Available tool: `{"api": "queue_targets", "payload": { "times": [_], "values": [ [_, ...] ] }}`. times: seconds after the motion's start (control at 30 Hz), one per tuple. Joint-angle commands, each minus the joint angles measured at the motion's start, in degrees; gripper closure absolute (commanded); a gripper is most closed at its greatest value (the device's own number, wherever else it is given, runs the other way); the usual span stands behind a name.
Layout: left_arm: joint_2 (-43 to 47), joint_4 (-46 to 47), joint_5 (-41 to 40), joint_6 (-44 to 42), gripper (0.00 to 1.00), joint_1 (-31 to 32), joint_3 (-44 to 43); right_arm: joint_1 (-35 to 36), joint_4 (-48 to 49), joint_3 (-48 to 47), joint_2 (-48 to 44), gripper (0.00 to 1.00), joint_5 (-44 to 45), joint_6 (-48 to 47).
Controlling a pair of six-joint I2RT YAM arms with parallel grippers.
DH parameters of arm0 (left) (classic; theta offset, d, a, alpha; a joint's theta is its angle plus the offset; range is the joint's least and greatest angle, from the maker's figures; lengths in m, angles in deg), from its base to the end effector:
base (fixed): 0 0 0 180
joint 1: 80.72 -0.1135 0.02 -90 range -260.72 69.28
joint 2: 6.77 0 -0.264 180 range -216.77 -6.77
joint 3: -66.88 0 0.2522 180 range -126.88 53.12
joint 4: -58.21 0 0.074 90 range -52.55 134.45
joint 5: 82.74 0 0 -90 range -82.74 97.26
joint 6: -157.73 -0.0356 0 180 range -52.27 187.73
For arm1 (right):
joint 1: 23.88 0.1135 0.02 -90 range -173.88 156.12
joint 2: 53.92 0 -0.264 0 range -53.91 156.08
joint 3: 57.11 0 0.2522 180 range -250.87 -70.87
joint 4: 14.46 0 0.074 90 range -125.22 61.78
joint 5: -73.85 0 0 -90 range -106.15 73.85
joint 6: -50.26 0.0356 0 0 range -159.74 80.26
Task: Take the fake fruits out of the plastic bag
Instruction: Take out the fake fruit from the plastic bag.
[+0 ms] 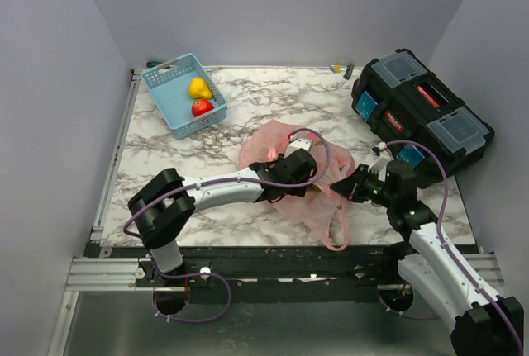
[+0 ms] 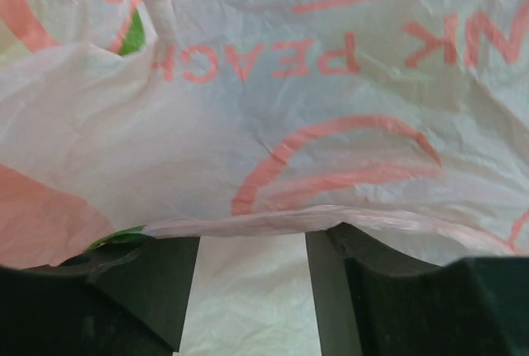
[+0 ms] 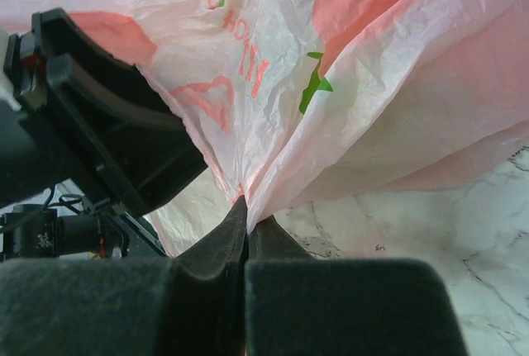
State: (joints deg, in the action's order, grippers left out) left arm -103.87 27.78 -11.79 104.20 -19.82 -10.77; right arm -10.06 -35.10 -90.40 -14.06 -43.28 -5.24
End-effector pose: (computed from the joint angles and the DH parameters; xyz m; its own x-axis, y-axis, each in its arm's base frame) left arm 0.1851 -0.3087 0.2092 -0.7292 0.1548 -0.6666 0.3609 0.9146 -0.1823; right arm 0.1533 0.0544 0.2055 -0.7094 0.3446 -0.6148 -0.2483 0.6942 0.6756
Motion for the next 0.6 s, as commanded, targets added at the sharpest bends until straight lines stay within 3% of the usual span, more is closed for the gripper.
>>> {"api": "queue_targets", "payload": {
  "times": [0.0, 0.2, 0.57],
  "values": [
    [-3.3, 4.3, 4.8, -1.3, 0.46, -2.6, -2.6, 0.2, 1.3, 0.1, 0.3, 0.99, -0.9, -0.1],
    [-7.3, 3.8, 6.5, -2.3, 0.28, -4.4, -6.6, 0.2, 1.3, 0.2, 0.3, 0.99, -0.8, -0.1],
    [-12.4, 4.5, 9.9, -3.8, 0.26, -6.9, -9.9, 0.3, 1.5, 0.3, 0.4, 0.99, -0.7, 0.0]
  ]
}}
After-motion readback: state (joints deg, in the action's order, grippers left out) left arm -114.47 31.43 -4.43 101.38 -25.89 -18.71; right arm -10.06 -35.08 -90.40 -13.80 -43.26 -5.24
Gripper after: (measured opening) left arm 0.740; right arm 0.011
